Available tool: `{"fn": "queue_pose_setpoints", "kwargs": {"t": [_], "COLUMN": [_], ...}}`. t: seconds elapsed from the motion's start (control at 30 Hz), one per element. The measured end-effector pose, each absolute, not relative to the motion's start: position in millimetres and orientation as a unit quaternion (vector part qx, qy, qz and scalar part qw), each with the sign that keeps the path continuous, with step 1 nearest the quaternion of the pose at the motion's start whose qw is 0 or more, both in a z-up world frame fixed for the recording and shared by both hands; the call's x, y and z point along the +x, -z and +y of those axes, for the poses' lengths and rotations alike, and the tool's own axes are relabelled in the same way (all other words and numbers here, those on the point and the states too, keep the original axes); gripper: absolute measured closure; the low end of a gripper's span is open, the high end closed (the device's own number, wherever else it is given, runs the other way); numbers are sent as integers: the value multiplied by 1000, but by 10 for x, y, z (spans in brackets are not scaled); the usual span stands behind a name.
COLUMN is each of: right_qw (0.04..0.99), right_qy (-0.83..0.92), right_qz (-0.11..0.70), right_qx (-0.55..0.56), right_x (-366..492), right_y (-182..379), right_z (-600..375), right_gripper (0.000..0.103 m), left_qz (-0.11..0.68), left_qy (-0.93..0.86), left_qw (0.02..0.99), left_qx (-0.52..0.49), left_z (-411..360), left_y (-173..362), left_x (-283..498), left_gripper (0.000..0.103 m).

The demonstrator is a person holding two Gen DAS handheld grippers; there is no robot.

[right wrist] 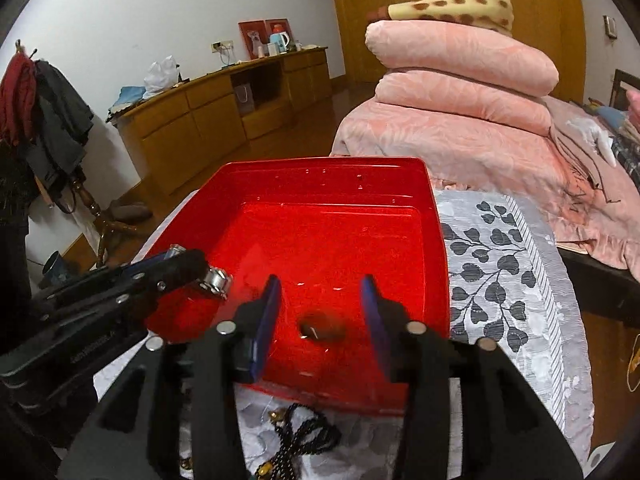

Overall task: Organize jewelry
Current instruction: 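Carry the watch and ring into the red tin box and open both tools, then bring both tools back over the remaining jewelry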

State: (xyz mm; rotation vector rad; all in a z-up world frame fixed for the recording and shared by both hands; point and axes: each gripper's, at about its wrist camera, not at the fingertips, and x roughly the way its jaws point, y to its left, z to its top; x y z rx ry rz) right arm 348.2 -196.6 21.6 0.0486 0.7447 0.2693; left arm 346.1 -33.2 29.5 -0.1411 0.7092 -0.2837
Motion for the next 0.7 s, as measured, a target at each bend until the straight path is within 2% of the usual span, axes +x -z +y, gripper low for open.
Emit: {"fn": "queue_pose_setpoints", "kwargs": {"t": [0.17,0.3,0.37,0.43,0.7], "right_qw": [925,931,933,933,928], "right_qy": [-126,-121,-119,-121,-119], "right_qz": [358,343,339,338,350], "right_qx": [31,36,33,32,52], "right_x": [3448,3266,3143,2978,2308], "right_y": [-215,-273,-276,-262,-79], "right_z": [-2027,-2127,-2151,-2176,-2239], "right_gripper": [59,53,53,53,53], "left_qz": [335,320,315,315,325], "left_qy": [131,114,109,101,82], "left_qw": [930,938,940,942,941], "left_qx": [-75,-70,-66,-59,-43], "left_z": [-262,-146,-99,-44,16], "left_y": [-348,-398,-421,-419,-272], "left_x": [3383,3173,3045,2862,2239], "left_gripper": [69,47,44,34,32]}}
